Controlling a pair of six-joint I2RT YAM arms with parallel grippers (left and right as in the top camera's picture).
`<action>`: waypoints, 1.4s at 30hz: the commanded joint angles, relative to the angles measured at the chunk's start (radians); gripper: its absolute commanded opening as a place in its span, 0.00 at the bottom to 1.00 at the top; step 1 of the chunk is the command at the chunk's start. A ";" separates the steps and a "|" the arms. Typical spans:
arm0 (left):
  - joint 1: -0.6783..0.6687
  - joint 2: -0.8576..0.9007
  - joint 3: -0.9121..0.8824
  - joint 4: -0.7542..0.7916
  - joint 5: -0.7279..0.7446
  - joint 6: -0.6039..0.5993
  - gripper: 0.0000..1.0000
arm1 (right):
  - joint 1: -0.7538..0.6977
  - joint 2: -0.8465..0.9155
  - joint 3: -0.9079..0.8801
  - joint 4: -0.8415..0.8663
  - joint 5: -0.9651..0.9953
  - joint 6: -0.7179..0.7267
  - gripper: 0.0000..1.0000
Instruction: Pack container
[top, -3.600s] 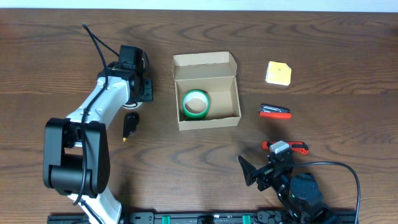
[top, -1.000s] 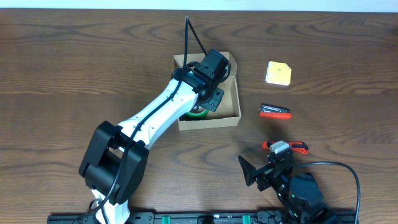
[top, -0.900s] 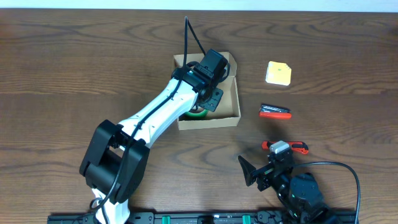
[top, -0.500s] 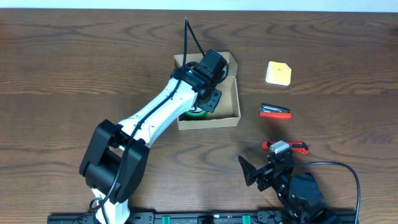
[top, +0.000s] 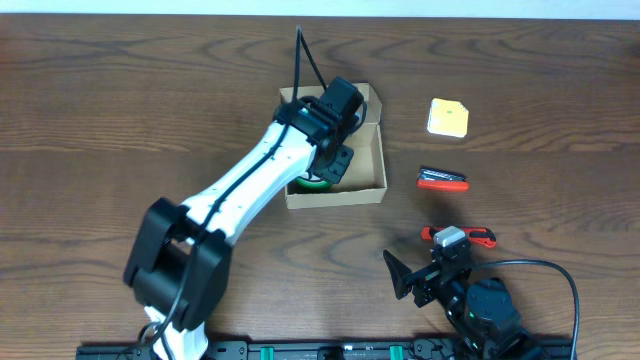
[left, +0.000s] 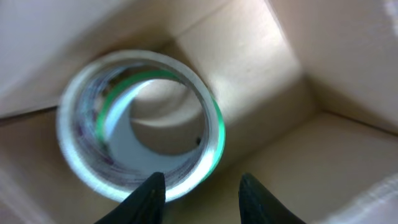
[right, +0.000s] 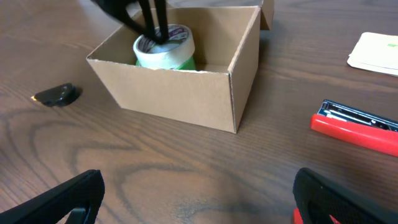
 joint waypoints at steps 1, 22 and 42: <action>0.006 -0.149 0.068 -0.049 0.000 0.043 0.42 | 0.007 -0.006 -0.003 0.000 0.006 -0.013 0.99; 0.006 -0.880 -0.299 -0.207 -0.070 -0.016 0.54 | 0.007 -0.006 -0.003 0.000 0.006 -0.013 0.99; 0.006 -0.936 -0.304 -0.284 -0.079 -0.022 0.96 | 0.007 -0.006 -0.003 0.077 -0.026 0.499 0.99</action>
